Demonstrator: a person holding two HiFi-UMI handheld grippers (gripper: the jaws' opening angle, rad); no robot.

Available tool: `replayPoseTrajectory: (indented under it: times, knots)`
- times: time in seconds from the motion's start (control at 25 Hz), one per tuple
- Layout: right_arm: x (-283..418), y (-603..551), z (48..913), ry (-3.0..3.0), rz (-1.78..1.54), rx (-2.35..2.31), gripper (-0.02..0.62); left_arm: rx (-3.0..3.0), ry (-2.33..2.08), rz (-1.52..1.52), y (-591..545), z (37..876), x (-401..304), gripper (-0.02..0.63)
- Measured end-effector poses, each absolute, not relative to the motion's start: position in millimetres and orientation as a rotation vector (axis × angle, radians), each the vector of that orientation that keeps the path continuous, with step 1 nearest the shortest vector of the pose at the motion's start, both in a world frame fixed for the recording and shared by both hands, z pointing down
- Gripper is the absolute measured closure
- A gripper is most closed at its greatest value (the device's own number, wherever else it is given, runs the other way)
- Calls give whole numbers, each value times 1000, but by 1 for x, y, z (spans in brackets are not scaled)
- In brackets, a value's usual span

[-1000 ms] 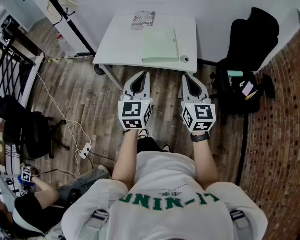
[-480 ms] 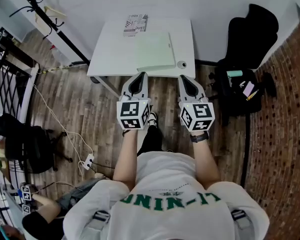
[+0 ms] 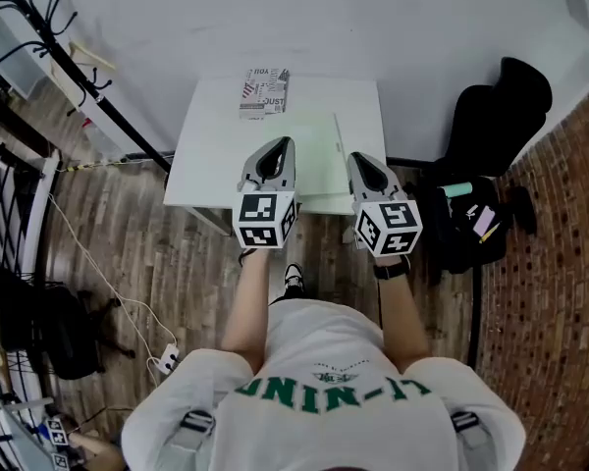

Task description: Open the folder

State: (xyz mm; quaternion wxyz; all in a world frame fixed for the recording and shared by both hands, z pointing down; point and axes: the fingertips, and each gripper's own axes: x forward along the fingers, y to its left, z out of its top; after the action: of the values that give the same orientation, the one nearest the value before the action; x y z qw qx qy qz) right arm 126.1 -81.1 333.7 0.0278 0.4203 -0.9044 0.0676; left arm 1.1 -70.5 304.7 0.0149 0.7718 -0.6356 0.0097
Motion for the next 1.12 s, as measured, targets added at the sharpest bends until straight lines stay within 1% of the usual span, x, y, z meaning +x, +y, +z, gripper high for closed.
replayPoseTrajectory:
  times: [0.24,0.44,0.48,0.64,0.88,1.04,1.12]
  knots:
    - [92,-144,377,-2694,332,1280,554,2406,-1885,66,-143,337,-41,591]
    - [95,-168,435,-2568,496,1312,537,2419,-1753,145,-181,382,-54,591]
    - [98,-172,450,-2537,535,1305,525,2415,-1732,155,-187,391,-54,591]
    - [118,-179,512,-2405,706,1258,496,2417,-1659,206,-207,422,-40,591]
    - [129,-175,594,-2263,917,1160,417,2406,-1567,241,-232,458,-23,591]
    - [143,-167,631,-2184,1025,1138,390,2420,-1492,263,-235,477,-4,591]
    - [145,-166,642,-2172,1052,1144,390,2423,-1464,280,-234,487,3,591]
